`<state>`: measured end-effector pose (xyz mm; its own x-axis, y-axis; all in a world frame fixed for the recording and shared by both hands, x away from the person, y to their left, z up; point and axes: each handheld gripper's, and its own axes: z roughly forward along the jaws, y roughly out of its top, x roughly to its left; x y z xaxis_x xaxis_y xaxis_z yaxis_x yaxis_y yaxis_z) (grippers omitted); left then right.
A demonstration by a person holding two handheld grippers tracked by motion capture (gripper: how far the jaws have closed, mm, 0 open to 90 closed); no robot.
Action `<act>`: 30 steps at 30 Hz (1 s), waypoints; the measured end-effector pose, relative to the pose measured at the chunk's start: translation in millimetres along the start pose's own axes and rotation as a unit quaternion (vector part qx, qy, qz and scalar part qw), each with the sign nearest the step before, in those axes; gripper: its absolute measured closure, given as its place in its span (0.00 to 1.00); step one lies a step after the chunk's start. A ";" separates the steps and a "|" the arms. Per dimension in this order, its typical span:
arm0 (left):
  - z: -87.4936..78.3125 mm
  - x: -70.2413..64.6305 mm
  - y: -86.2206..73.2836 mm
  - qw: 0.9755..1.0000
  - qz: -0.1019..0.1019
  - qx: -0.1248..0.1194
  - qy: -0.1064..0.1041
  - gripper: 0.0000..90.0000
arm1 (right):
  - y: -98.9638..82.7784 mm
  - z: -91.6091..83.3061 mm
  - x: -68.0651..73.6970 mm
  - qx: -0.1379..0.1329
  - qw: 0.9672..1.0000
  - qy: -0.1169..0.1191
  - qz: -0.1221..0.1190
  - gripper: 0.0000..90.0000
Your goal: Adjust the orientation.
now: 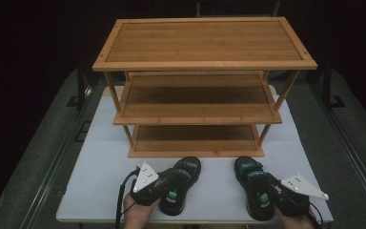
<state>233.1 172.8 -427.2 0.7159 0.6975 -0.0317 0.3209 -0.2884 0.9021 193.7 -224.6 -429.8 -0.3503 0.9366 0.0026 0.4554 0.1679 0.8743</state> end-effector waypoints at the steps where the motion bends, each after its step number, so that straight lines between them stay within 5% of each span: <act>1: -0.2 0.0 0.1 1.000 -0.001 0.000 -0.001 0.85 | 0.1 0.0 0.5 -0.001 1.000 0.000 0.000 0.88; 30: -7.7 -3.4 7.7 1.000 0.009 -0.026 0.011 0.85 | 10.7 -5.4 20.1 -0.042 0.999 0.010 -0.024 0.89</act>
<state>228.3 173.3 -416.9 0.7070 0.7072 -0.0056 0.2743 -0.2669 0.9239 187.0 -205.6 -417.8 -0.3864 0.9218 -0.0311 0.3686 0.1852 0.9109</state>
